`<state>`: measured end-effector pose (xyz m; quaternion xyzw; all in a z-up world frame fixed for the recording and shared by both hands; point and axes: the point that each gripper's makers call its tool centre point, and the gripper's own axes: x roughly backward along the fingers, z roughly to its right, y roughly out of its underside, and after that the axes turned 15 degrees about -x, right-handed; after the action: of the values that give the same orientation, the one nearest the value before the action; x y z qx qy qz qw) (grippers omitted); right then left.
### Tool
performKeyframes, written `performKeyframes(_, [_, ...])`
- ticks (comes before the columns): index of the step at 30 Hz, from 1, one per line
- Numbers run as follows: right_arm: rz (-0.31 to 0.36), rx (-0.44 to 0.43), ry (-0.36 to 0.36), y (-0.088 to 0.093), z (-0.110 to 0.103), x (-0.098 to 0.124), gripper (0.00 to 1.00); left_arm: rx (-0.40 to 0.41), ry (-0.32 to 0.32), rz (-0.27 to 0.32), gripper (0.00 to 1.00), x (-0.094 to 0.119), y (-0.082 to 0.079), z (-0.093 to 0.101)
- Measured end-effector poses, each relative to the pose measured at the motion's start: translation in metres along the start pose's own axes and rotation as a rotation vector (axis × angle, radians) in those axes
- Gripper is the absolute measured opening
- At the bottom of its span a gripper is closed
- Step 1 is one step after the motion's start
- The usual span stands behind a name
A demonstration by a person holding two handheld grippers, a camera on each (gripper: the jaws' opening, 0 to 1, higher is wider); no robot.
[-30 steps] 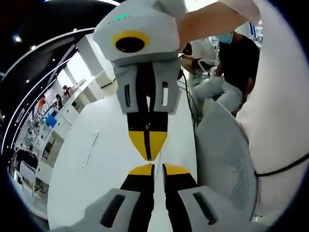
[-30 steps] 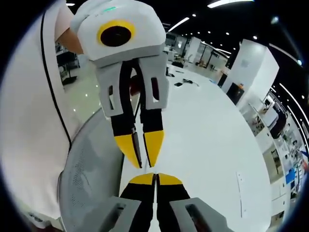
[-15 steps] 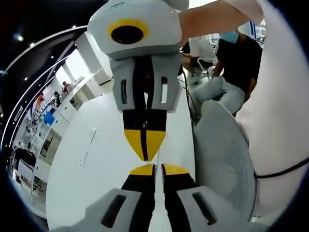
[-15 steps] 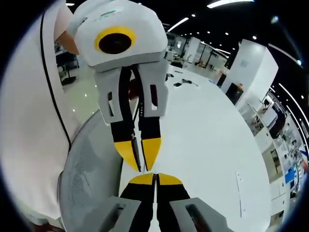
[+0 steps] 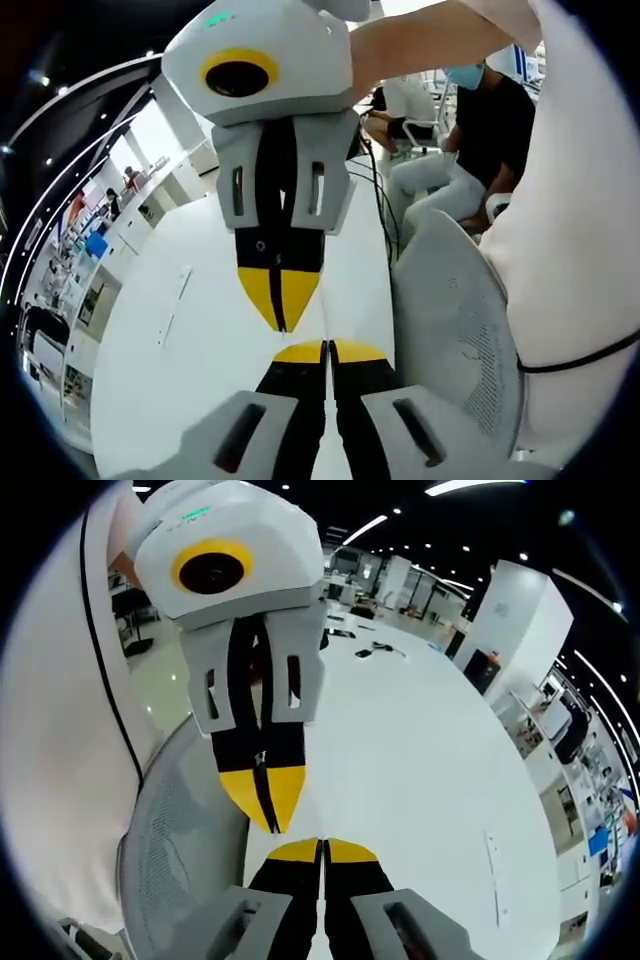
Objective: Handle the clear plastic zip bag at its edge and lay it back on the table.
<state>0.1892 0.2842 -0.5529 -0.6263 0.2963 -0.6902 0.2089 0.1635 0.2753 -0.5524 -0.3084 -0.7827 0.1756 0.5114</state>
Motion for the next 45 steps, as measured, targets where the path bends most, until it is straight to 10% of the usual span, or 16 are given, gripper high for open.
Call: performKeyframes(45, [-0.005, -0.057, 0.131, 0.005, 0.030, 0.001, 0.00, 0.028, 0.046, 0.016, 0.00, 0.003, -0.006, 0.025])
